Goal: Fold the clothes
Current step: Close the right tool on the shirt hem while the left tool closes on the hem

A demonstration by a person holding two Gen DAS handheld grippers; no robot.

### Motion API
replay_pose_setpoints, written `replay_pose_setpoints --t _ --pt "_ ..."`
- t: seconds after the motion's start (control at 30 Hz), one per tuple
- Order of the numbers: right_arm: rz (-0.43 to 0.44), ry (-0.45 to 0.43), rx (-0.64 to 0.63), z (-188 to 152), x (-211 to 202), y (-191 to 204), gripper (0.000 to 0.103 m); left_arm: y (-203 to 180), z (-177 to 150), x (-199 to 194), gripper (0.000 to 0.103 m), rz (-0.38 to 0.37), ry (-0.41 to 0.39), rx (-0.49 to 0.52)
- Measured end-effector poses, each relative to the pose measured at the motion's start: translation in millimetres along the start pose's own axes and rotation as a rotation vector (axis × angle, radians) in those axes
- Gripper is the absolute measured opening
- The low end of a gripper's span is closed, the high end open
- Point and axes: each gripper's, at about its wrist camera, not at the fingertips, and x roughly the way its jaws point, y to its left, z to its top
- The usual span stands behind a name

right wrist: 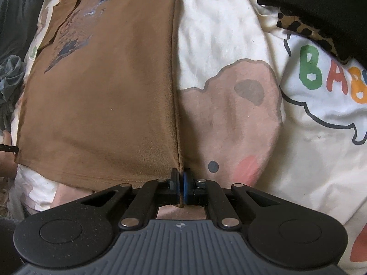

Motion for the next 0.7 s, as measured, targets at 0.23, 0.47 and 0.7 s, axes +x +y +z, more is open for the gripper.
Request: replay_pose_setpoints --t 0.23,0.47,0.7 --pt "-0.008 0.017 0.008 2.1 4.2 0.4 0.000 6.4 -8.9 6.0 0.018 0.018 0.032 -0.007" --pt "-0.005 0.027 0.000 2.4 5.2 0.8 0.000 7.6 -15.1 12.7 0.022 0.012 0.051 -0.019" --pt "0.027 0.025 0.041 -0.5 10.2 -2.7 0.003 16.1 -14.4 11.0 0.022 -0.035 0.030 -0.078"
